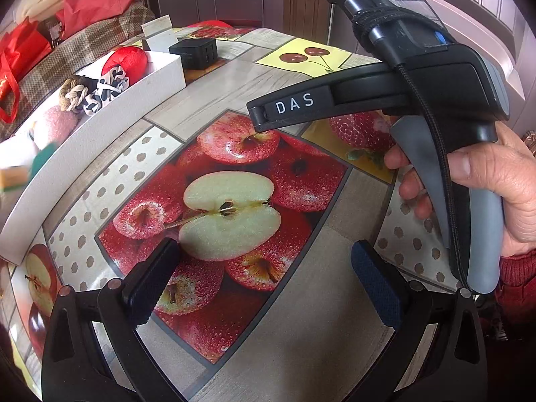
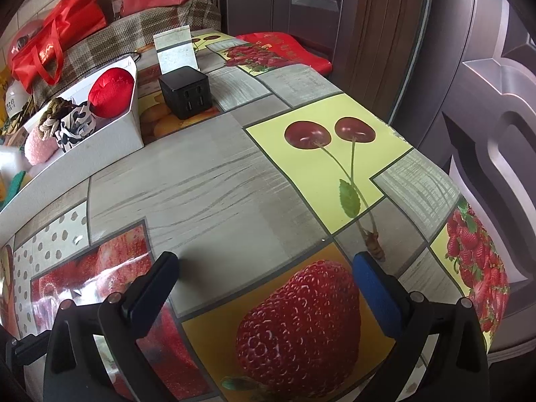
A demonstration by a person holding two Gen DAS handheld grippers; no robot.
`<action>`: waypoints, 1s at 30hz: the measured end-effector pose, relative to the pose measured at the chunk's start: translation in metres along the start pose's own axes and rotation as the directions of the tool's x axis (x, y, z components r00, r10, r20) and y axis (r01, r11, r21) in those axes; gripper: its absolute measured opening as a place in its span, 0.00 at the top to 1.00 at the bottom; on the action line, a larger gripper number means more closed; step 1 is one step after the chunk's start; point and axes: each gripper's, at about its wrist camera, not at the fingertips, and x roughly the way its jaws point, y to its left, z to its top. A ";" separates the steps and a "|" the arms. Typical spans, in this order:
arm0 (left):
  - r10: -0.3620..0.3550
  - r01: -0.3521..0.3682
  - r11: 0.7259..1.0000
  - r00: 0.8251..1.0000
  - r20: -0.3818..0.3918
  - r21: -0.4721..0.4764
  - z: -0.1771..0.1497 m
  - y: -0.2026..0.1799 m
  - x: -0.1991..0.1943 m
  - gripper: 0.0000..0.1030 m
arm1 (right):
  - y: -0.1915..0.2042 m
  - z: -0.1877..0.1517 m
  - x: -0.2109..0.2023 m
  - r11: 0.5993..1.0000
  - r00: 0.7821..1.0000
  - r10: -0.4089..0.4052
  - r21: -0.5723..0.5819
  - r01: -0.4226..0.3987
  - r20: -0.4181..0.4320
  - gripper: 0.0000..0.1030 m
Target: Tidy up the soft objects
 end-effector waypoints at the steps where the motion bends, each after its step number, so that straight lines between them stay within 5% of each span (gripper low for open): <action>1: 0.000 0.000 1.000 1.000 0.000 0.000 -0.001 0.001 0.000 0.01 | 0.000 0.000 0.000 1.000 1.000 0.000 0.003 0.000 0.001 0.00; 30: 0.004 -0.004 1.000 1.000 -0.001 -0.002 0.002 -0.002 -0.001 0.01 | -0.010 0.027 0.015 0.998 0.996 0.052 0.037 -0.055 0.072 0.00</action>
